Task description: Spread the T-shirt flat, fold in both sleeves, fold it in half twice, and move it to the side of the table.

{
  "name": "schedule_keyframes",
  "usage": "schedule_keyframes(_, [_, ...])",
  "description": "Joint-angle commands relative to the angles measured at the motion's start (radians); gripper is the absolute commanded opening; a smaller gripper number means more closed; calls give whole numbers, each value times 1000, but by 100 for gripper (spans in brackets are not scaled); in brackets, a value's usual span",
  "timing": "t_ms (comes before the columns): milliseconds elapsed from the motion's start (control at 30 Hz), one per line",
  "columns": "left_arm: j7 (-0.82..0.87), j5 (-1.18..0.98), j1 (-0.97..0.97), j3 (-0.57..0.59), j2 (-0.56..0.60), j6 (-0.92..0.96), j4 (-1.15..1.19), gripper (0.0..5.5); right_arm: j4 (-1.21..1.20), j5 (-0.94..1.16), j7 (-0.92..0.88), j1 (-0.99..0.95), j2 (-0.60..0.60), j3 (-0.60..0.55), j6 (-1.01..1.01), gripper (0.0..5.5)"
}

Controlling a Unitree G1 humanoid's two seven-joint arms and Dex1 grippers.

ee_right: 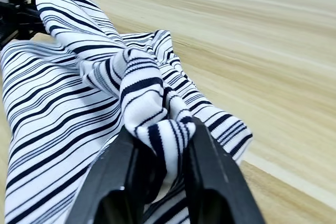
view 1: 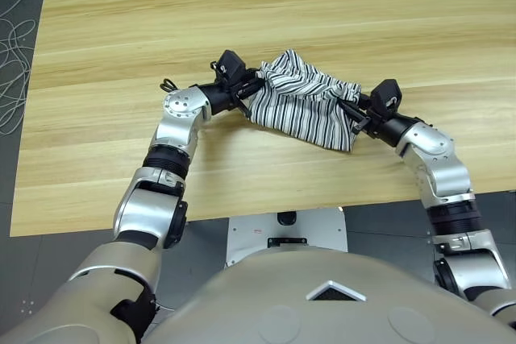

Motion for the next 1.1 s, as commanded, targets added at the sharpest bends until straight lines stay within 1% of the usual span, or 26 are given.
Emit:
schedule_keyframes(33, [-50, -6, 13, 30, -17, 24, -46, 172, 11, 39, -51, -28, 69, -64, 42, 183])
schedule_keyframes(200, [-32, -33, 0, 114, -34, 26, -65, 240, -4, 145, -109, -44, 168, -191, 38, 259])
schedule_keyframes(233, [-22, -39, -2, 130, -38, 26, -72, 272, -1, 161, -122, -48, 184, -213, 34, 293])
schedule_keyframes(300, [26, -49, -16, 174, -48, 25, -72, 295, 12, 178, -152, -55, 206, -250, 32, 323])
schedule_keyframes(333, [59, -50, -26, 196, -52, 20, -64, 317, 21, 178, -166, -56, 212, -263, 32, 349])
schedule_keyframes(433, [202, -57, -66, 277, -62, 9, -19, 354, 41, 141, -212, -62, 221, -281, 5, 393])
schedule_keyframes(467, [258, -60, -75, 308, -66, 1, -8, 368, 43, 86, -200, -57, 205, -251, -49, 409])
schedule_keyframes(533, [359, -65, -83, 364, -72, -37, -7, 397, 17, -45, -101, -29, 144, -136, -197, 444])
schedule_keyframes(567, [407, -65, -84, 389, -75, -65, -12, 402, 7, -116, -65, -20, 111, -84, -272, 448])
schedule_keyframes(633, [488, -70, -76, 438, -85, -142, -44, 402, -11, -199, -8, -18, 65, -22, -387, 448])
schedule_keyframes(700, [535, -102, -61, 487, -115, -207, -101, 402, -44, -290, 54, -30, 6, 45, -506, 448])
schedule_keyframes(767, [562, -120, -46, 513, -140, -251, -145, 402, -75, -354, 106, -51, -38, 99, -576, 448])
schedule_keyframes(867, [573, -127, -20, 523, -169, -289, -192, 402, -95, -375, 212, -98, -85, 164, -572, 448])
schedule_keyframes(967, [574, -125, -7, 526, -187, -308, -208, 402, -42, -349, 321, -163, -97, 210, -538, 448])
schedule_keyframes(1033, [576, -126, -1, 531, -199, -316, -211, 402, 29, -287, 423, -210, -82, 232, -493, 448])
schedule_keyframes(1100, [577, -127, 8, 533, -211, -321, -209, 402, 103, -168, 556, -263, -37, 238, -400, 448])
